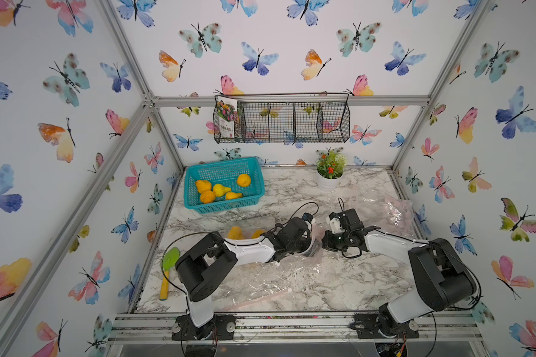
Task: Open the zip-top bag and take out the pear
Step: Pick up the pear from the zipper food storage bag.
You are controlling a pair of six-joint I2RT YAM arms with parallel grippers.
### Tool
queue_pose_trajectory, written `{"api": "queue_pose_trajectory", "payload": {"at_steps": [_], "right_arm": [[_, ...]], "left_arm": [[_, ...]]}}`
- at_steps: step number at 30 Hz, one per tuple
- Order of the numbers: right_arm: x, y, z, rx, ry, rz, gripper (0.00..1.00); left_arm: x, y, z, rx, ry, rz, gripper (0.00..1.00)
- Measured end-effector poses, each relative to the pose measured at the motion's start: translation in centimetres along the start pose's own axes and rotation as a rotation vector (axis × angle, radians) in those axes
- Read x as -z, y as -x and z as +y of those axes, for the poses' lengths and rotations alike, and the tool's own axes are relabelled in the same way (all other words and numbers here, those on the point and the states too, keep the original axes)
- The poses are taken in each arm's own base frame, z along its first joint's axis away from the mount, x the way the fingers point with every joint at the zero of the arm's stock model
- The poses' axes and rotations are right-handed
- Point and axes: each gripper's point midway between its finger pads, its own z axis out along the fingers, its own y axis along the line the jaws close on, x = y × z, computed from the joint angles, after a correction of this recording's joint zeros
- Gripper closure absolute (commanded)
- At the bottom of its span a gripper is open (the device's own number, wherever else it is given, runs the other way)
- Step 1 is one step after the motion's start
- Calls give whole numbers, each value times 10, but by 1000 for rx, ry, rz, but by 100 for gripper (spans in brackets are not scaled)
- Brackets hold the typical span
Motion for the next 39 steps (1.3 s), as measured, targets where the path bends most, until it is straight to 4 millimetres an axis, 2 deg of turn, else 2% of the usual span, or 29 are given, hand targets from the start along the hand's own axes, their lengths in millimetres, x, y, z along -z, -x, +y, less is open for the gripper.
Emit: {"api": "queue_pose_trajectory", "payload": {"at_steps": [3, 5, 12, 16, 25, 29, 34, 39], "right_arm": [[0, 0, 1, 1, 1, 0, 97], [-1, -1, 2, 4, 3, 2, 97], [-1, -3, 3, 9, 5, 7, 98], [-1, -3, 4, 10, 5, 8, 97], [-1, -1, 5, 15, 12, -1, 98], [-1, 0, 6, 17, 16, -4, 97], [-1, 0, 6, 18, 18, -3, 98], [-2, -1, 6, 19, 16, 1, 97]], "left_arm": [[1, 16, 4, -5, 54, -30, 42], [0, 19, 7, -5, 76, -36, 40], [-5, 5, 35, 7, 212, 3, 33], [-2, 5, 49, 16, 280, -14, 28], [1, 14, 68, 95, 246, -28, 25], [-1, 29, 62, 109, 188, -40, 21], [-24, 44, 50, 109, 115, -26, 21], [-50, 32, 55, 121, 102, 27, 24]]}}
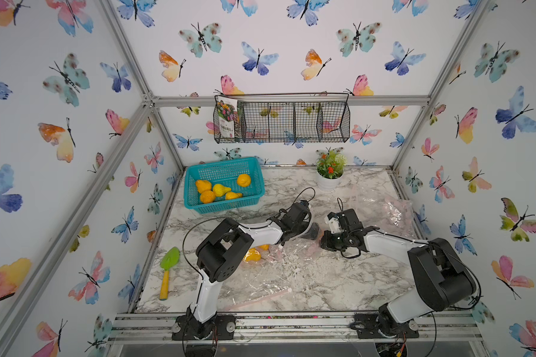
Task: Open the zip-top bag and take out the pear
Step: Pick up the pear from the zipper food storage bag.
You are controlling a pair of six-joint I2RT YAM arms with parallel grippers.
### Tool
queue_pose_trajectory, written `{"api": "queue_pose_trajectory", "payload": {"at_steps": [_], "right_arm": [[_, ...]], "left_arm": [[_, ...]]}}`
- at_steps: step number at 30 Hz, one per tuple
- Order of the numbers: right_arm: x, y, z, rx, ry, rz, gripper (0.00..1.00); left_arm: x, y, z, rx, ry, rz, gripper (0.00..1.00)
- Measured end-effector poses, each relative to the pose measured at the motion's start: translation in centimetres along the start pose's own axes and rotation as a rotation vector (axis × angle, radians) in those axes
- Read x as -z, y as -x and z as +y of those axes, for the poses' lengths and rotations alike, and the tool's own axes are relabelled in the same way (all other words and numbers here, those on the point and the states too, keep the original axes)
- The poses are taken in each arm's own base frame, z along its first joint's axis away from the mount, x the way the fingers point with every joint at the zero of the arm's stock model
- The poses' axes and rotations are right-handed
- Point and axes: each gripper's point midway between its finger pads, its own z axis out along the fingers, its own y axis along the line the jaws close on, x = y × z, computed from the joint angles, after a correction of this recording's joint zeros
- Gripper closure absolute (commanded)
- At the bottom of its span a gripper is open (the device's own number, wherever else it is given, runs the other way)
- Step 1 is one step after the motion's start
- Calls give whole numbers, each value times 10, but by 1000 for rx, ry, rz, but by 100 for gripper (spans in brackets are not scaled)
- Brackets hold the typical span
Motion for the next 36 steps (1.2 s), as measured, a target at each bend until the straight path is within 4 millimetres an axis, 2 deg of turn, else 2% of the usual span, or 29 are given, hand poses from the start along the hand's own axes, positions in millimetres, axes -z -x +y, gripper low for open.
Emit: {"api": "queue_pose_trajectory", "payload": {"at_steps": [3, 4, 6, 9, 14, 18, 23, 27, 32, 36], "right_arm": [[0, -3, -2, 5, -10, 9, 95], [0, -3, -3, 6, -16, 11, 90], [1, -5, -6, 11, -39, 12, 69], [12, -1, -11, 20, -95, -23, 56], [41, 29, -4, 53, -152, -159, 44], [48, 48, -6, 51, -188, -220, 34], [39, 54, -22, -11, -175, -207, 32], [25, 53, -25, -61, -112, -176, 32], [4, 34, -16, -115, 18, -100, 38], [-2, 19, -6, -163, 118, -52, 43]], "left_arm": [[-7, -5, 1, 2, -5, 19, 30], [-8, -5, 2, 0, -4, 19, 32], [-9, -7, 2, -6, -3, 22, 38], [-8, -9, 3, -16, -10, 12, 46], [-5, -14, 6, -36, -7, -1, 64], [1, -19, 8, -50, -12, -5, 75], [16, -31, 9, -58, -38, -3, 80], [29, -44, 12, -51, -74, 11, 80], [43, -53, 18, 2, -125, 9, 80], [47, -54, 23, 46, -143, 7, 80]]}}
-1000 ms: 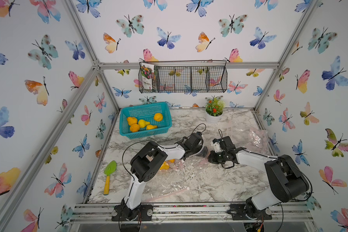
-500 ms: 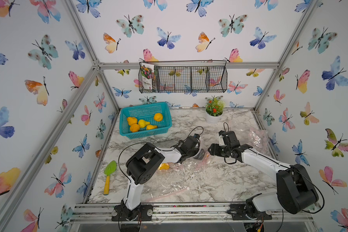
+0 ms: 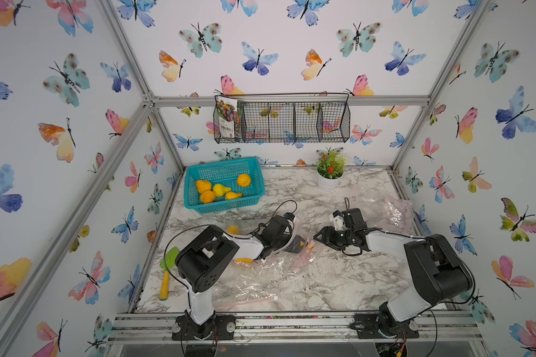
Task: Open the zip-top bag and take out the pear
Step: Pick up the pear from the zipper food storage bag.
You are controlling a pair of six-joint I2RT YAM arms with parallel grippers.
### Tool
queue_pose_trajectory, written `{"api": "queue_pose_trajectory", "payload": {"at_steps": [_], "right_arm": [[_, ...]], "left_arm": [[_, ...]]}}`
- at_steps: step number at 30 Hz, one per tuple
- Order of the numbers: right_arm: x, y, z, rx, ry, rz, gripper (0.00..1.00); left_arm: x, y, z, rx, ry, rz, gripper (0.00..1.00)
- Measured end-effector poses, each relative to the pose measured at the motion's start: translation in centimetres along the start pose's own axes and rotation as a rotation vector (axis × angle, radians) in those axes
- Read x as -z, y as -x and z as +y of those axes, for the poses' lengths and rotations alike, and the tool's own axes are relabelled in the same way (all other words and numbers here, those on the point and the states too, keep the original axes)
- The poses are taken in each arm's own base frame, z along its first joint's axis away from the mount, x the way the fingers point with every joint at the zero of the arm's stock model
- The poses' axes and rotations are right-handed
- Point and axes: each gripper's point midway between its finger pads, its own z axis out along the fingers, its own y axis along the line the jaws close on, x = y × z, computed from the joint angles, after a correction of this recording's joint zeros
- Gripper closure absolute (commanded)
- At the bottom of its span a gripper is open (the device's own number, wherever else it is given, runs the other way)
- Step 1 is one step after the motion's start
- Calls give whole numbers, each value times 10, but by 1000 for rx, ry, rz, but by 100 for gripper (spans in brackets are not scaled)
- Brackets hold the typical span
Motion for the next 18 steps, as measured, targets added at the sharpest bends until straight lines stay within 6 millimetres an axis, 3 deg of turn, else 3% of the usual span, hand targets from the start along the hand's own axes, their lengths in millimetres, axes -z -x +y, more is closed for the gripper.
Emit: {"api": "queue_pose_trajectory", "payload": {"at_steps": [5, 13, 15, 18], "right_arm": [[1, -4, 13, -25, 82, 14, 39], [6, -9, 16, -42, 115, 7, 45], [2, -9, 12, -45, 107, 11, 56], [-3, -9, 4, -49, 78, 16, 93]], "left_arm": [[1, 2, 2, 31, 3, -4, 80], [1, 8, -1, 68, -10, -15, 80], [1, 9, -3, 76, -19, -16, 80], [2, 10, -3, 84, -23, -20, 79]]}}
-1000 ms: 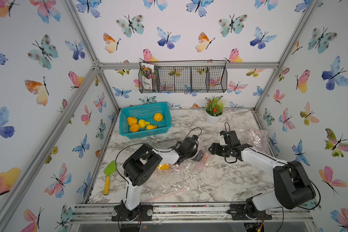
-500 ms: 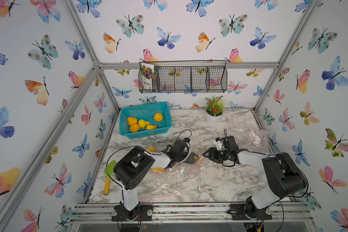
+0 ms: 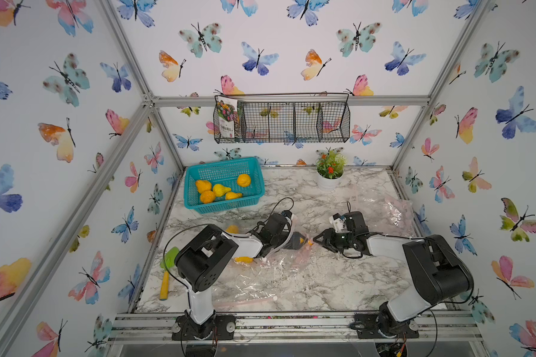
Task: Open the zip-top bag and take out the pear
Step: Pick up the pear from the zipper food storage bag.
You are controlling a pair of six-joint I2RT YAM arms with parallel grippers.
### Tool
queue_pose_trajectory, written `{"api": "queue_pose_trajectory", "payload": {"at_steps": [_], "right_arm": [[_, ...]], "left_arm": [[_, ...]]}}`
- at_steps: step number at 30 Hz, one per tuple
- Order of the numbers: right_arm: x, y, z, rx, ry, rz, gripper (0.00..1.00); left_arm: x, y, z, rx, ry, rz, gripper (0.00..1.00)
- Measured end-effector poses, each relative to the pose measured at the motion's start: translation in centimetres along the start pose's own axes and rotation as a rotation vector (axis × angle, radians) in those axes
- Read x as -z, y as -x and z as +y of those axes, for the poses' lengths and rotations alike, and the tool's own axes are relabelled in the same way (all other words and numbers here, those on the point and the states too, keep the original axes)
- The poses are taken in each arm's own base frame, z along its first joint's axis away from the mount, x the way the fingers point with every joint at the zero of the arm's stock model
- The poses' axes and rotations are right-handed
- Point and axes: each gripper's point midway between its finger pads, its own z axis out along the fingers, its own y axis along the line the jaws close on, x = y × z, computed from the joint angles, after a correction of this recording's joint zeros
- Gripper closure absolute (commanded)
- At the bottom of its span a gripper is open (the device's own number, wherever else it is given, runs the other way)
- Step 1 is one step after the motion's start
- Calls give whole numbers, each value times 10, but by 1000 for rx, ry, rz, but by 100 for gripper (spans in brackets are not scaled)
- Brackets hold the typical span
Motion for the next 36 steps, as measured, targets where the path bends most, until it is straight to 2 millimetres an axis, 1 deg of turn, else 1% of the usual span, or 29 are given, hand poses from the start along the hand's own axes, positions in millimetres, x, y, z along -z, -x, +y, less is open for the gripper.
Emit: {"api": "queue_pose_trajectory", "payload": {"at_steps": [1, 4, 7, 9, 11, 14, 18, 21, 24, 34, 36], "right_arm": [[0, 0, -2, 4, -9, -2, 97], [3, 5, -3, 24, -37, -18, 97], [13, 11, 1, 63, -60, -46, 97], [23, 16, 6, 88, -60, -69, 97], [35, 22, 10, 109, -56, -94, 97], [49, 30, 13, 132, -50, -124, 97], [59, 34, 12, 142, -52, -133, 97], [66, 37, 10, 138, -58, -144, 97], [70, 38, 6, 134, -68, -144, 97], [74, 38, -3, 128, -91, -137, 97], [77, 41, -10, 118, -118, -151, 97]], "left_arm": [[0, 1, 1, 4, 1, -2, 78], [3, 3, 5, 12, 6, -10, 74], [7, 7, 4, 11, 3, -22, 69], [10, 12, -1, 3, -8, -37, 65], [15, 20, -11, -17, -28, -61, 60], [19, 28, -22, -41, -51, -85, 57], [21, 31, -28, -62, -61, -95, 55], [20, 27, -22, -59, -34, -83, 51], [20, 26, -20, -60, -22, -80, 49], [21, 20, -14, -65, -2, -60, 39], [23, 18, -10, -62, 15, -57, 39]]}}
